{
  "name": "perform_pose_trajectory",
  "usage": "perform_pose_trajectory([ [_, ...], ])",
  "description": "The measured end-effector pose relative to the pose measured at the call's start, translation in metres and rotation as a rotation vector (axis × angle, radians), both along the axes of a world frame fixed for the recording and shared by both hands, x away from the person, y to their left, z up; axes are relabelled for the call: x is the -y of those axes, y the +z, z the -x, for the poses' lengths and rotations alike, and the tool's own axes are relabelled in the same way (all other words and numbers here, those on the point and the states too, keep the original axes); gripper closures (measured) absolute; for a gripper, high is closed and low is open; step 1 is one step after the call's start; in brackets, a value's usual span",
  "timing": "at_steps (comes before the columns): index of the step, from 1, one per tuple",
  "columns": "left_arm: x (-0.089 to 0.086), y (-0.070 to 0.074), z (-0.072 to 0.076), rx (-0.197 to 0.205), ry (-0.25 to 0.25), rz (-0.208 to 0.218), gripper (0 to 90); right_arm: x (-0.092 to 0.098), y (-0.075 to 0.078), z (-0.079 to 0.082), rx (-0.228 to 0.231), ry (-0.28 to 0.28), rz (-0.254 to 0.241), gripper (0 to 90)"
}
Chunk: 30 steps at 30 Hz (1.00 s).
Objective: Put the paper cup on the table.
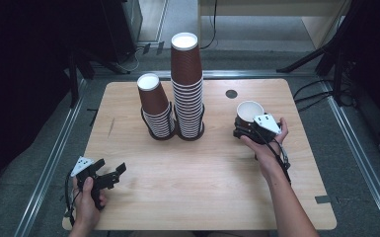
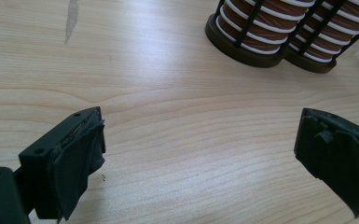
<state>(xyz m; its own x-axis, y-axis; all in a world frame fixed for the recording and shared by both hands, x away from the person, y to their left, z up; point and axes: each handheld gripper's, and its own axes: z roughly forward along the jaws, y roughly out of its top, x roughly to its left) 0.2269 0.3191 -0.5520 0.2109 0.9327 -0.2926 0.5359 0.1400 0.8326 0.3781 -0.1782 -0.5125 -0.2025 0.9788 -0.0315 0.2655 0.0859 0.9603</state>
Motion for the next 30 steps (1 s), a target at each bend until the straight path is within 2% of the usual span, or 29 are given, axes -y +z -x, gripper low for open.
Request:
perform_pose_trajectory([
  [7,0.0,0.0,0.0,0.001,0.001,-0.001,1.7,0.005,0.012,0.017,-0.002,0.006,-0.037,0.0],
  [14,0.001,0.0,0.0,0.002,0.004,-0.002,1.7,0.013,0.019,0.035,0.021,0.009,-0.03,0.0],
  [21,0.002,0.0,0.001,0.005,0.006,-0.008,1.7,0.022,0.02,0.056,0.048,0.013,-0.028,0.0],
  [30,0.002,0.0,0.0,0.004,0.006,-0.018,1.7,0.038,0.012,0.074,0.053,-0.001,-0.038,0.0],
])
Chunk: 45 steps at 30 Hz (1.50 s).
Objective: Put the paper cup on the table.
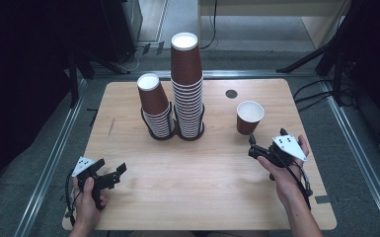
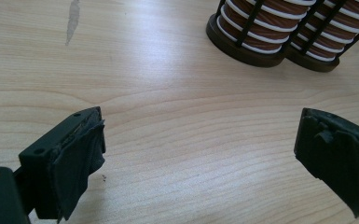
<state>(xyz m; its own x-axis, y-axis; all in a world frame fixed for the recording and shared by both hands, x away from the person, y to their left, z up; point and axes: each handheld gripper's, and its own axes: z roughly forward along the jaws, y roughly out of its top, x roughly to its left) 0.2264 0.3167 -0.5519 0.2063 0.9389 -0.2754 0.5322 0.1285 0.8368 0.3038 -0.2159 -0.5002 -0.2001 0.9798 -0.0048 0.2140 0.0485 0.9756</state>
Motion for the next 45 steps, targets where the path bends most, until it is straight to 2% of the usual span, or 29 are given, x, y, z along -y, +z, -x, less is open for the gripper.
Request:
perform_pose_trajectory([
  [6,0.001,0.0,0.0,0.002,0.005,-0.009,1.7,0.012,-0.007,0.012,0.005,-0.015,0.01,0.0],
  [19,0.005,0.0,0.002,0.026,0.029,-0.045,1.7,0.043,-0.016,0.031,0.045,-0.044,0.03,0.0],
  [22,0.004,0.0,0.003,0.028,0.03,-0.044,1.7,0.047,-0.019,0.035,0.042,-0.041,0.037,0.0],
  [24,0.004,0.0,0.003,0.028,0.032,-0.043,1.7,0.051,-0.025,0.038,0.044,-0.046,0.074,0.0],
  [26,0.004,0.0,0.003,0.029,0.034,-0.043,1.7,0.056,-0.029,0.041,0.032,-0.043,0.071,0.0],
  [31,0.004,0.0,0.003,0.03,0.034,-0.042,1.7,0.064,-0.034,0.05,0.033,-0.051,0.099,0.0],
  [35,0.004,0.0,0.003,0.029,0.034,-0.041,1.7,0.072,-0.037,0.055,0.023,-0.063,0.079,0.0],
  [45,0.004,0.0,0.002,0.026,0.03,-0.04,1.7,0.086,-0.042,0.069,0.005,-0.078,0.095,0.0],
])
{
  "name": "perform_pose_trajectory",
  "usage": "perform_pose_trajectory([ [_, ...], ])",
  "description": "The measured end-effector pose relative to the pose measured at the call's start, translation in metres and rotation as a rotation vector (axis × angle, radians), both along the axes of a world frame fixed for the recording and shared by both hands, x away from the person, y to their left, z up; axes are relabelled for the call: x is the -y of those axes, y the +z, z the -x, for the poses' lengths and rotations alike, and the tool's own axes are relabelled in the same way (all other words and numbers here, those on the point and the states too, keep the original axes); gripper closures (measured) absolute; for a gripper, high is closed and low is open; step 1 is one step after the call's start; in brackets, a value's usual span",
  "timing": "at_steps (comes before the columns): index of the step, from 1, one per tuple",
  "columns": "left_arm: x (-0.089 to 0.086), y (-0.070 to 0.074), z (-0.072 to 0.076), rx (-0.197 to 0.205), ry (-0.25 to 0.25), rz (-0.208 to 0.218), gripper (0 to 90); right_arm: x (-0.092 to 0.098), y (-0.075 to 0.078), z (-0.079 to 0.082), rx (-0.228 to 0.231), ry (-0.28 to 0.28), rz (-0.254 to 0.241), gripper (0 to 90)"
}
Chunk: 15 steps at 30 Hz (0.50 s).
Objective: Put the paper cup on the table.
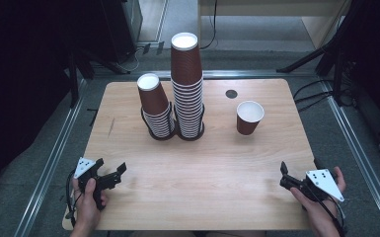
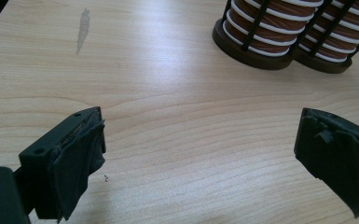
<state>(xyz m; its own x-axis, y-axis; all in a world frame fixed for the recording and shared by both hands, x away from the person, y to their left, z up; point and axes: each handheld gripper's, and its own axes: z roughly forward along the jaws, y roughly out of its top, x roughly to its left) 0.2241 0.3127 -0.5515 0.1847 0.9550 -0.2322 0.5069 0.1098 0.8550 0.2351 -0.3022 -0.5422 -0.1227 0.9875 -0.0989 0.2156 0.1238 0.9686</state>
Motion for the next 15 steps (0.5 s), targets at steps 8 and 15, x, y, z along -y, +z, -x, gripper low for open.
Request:
perform_pose_trajectory([
  [8,-0.0001,0.0,0.0001,-0.003,0.003,-0.001,1.7,0.0055,-0.0038,0.0047,-0.011,-0.006,0.021,0.0],
  [15,0.0,0.0,0.0001,-0.004,0.003,-0.002,1.7,0.007,-0.0041,0.0052,-0.014,-0.013,0.015,0.0],
])
